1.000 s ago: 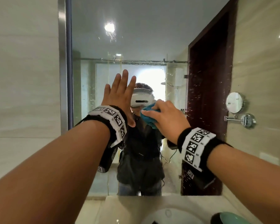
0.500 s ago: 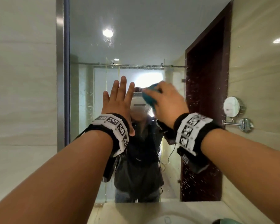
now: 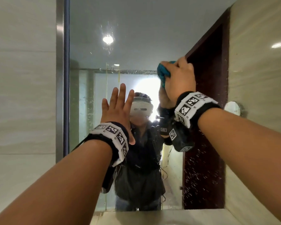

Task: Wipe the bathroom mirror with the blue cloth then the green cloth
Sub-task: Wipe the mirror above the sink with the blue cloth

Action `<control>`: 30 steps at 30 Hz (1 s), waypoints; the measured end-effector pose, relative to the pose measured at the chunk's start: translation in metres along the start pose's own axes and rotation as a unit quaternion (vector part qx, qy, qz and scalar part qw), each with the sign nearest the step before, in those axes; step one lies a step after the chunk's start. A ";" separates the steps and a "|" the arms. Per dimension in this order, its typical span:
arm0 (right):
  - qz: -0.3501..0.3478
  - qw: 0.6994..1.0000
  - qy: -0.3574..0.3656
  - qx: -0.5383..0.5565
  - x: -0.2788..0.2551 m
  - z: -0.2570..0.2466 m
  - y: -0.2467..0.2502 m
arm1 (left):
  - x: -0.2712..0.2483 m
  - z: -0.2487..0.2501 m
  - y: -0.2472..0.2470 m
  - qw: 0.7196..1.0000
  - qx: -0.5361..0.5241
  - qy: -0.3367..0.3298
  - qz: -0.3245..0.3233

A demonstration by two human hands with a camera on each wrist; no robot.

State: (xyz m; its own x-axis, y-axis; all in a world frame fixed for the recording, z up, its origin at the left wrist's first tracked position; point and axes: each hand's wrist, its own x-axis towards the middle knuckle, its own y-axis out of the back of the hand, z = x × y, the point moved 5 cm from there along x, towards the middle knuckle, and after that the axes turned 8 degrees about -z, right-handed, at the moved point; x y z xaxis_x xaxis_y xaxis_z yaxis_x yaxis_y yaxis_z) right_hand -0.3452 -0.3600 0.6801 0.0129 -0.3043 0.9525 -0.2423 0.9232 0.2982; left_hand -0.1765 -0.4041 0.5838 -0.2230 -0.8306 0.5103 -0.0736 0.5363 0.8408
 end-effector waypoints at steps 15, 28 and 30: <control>-0.011 0.999 -0.007 -0.033 -0.008 0.084 0.032 | -0.003 0.001 0.004 1.000 0.000 0.009 -0.015; -0.160 0.932 0.310 -0.099 -0.124 0.034 -0.033 | -0.011 0.005 0.008 1.000 -0.007 0.019 -0.016; -0.127 0.962 0.232 -0.068 -0.101 0.052 -0.014 | -0.012 0.006 0.008 1.000 -0.013 0.018 -0.012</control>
State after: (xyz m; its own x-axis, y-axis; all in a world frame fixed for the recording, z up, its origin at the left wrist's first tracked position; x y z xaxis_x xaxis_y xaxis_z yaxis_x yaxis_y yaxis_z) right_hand -0.3939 -0.3550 0.5765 0.4935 -0.4151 0.7643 -0.0465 0.8649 0.4998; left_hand -0.1802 -0.3892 0.5835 -0.1871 -0.8478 0.4962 -0.0529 0.5131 0.8567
